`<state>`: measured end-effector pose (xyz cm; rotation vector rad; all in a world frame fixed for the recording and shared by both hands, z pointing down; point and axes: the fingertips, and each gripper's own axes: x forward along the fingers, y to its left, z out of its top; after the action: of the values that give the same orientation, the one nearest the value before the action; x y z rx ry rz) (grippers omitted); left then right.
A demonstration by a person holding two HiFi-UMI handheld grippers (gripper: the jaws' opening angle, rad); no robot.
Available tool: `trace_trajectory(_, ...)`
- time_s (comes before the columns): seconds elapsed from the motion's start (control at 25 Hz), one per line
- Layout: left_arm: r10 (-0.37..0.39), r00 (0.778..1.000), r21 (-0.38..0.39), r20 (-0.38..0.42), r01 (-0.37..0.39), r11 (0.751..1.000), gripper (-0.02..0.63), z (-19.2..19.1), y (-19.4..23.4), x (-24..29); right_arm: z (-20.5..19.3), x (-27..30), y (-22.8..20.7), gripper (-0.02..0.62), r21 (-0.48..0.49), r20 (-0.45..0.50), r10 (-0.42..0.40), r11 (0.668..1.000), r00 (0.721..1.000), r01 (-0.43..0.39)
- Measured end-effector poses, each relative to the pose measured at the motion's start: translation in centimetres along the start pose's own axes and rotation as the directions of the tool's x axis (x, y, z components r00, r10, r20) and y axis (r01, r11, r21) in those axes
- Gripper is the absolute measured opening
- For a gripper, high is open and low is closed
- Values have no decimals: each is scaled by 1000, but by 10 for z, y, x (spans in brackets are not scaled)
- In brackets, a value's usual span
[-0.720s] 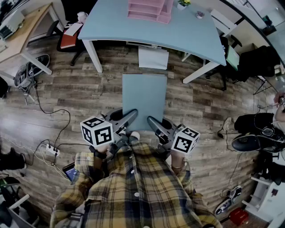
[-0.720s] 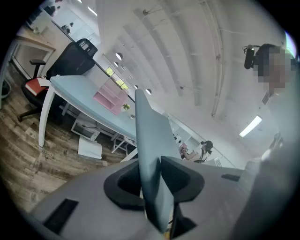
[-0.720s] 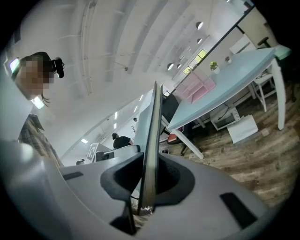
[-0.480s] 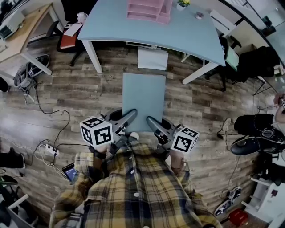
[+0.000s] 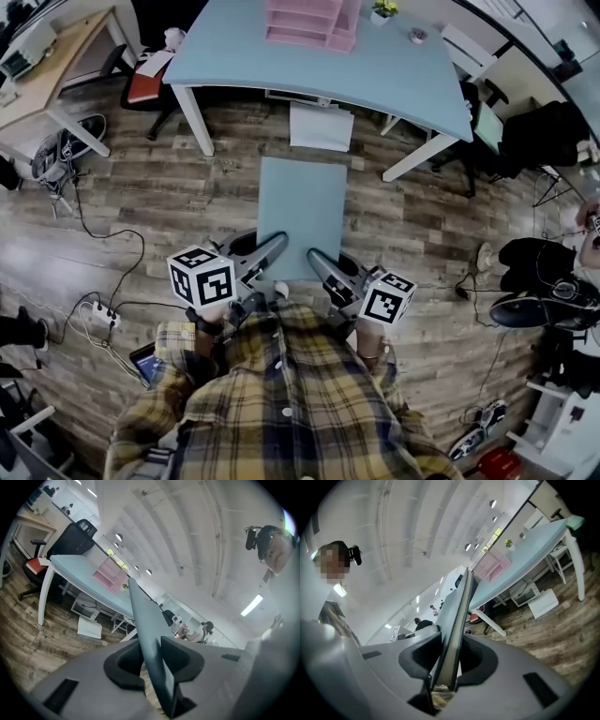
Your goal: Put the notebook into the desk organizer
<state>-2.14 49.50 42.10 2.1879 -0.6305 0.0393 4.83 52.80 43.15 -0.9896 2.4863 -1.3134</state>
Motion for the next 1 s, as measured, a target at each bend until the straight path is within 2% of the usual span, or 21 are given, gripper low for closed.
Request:
trace_trajectory(0.2,2,1000,-13,4,-2,1000,109,8,9,8,9,8,-10,106,13,8,7,1000,1000,-7)
trace_trajectory(0.4,7,1000,-32,9,-7,999,109,30,40,21,27,37,-31,106,19,1,-3,1000,1000,3)
trace_trajectory(0.84,0,1000,-36,-15,-1,999,107,148,124,71,125,143,-79,106,7,23,-39,999,999,39)
trace_trajectory(1.0,-14,999,-41,-41,12,999,107,177,147,82,146,171,-90,106,29,38,-59,998,998,58)
